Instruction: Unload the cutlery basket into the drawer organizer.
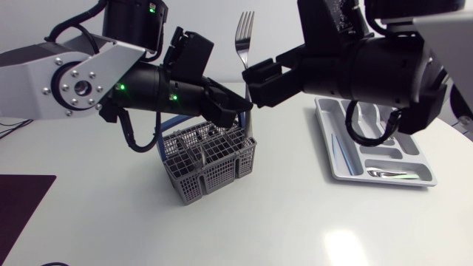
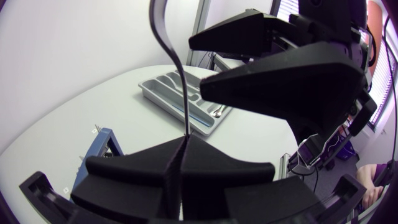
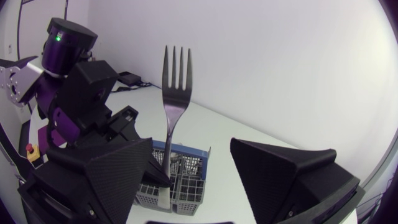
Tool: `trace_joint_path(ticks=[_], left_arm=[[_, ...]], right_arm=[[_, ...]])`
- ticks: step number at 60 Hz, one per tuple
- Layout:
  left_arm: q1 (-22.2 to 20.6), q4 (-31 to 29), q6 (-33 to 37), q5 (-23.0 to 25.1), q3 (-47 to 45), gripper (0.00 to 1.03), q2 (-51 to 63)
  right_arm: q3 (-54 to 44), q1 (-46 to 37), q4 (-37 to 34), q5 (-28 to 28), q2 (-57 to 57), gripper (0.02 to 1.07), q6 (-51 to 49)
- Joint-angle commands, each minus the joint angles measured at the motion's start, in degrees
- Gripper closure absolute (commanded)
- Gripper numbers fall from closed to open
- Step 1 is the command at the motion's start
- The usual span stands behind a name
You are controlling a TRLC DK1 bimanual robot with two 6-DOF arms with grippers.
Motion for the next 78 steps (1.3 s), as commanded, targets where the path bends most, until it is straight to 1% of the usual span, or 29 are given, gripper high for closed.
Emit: trace_joint_path(ticks=[1, 5, 15, 24, 30, 36, 46, 49, 63, 66, 69, 70, 71, 78], left_arm=[[0.4, 0.4, -2.1, -0.3, 2.4, 0.91, 0.9], [0.6, 0.3, -2.8, -0.3, 3.0, 0.91, 1.7], [0.9, -0.7, -3.7, -0.3, 5.0, 0.91, 3.4], [0.7, -0.7, -3.7, -0.3, 4.9, 0.91, 3.8], [1.2, -0.5, -3.7, -0.3, 4.7, 0.91, 4.1], [2.0, -0.5, -3.7, -0.3, 4.7, 0.91, 4.4], [2.5, -0.4, -3.7, -0.3, 5.0, 0.91, 5.1], [2.3, -0.4, -3.7, -0.3, 5.1, 0.91, 5.1], [2.0, -0.4, -4.0, -0.3, 5.7, 0.91, 5.4], [2.0, -0.4, -4.0, -0.3, 5.7, 0.91, 5.4], [2.0, -0.4, -4.0, -0.3, 5.6, 0.91, 5.3], [2.0, -0.5, -4.0, -0.3, 5.6, 0.91, 5.3], [1.9, -0.5, -4.0, -0.3, 5.5, 0.91, 5.3], [1.8, -0.6, -4.0, -0.3, 5.5, 0.91, 5.1]], right_arm=[[-1.4, -0.7, 1.9, -1.8, 1.4, 0.19, 2.2], [-0.3, -1.9, 1.6, -3.6, 2.9, 0.19, 2.9], [3.0, -2.7, 0.4, -4.4, 6.2, 0.21, 3.7], [4.3, -3.0, 0.6, -4.8, 7.6, 0.31, 4.3], [4.7, -3.2, 1.0, -5.1, 8.1, 0.43, 4.5], [4.8, -3.3, 1.3, -5.1, 8.2, 0.59, 4.7], [4.5, -3.1, 1.4, -5.1, 8.3, 0.79, 4.7], [4.5, -3.0, 1.4, -5.1, 8.4, 0.81, 4.7], [4.9, -2.6, 1.3, -5.2, 8.8, 0.83, 4.7], [4.9, -2.4, 1.3, -5.2, 8.9, 0.77, 4.7], [5.0, -2.3, 1.2, -5.1, 9.0, 0.73, 4.7], [5.0, -2.0, 1.1, -5.1, 9.1, 0.68, 4.7], [5.0, -2.0, 1.1, -5.1, 9.1, 0.67, 4.7], [5.2, -1.8, 1.0, -5.1, 9.2, 0.67, 4.7]])
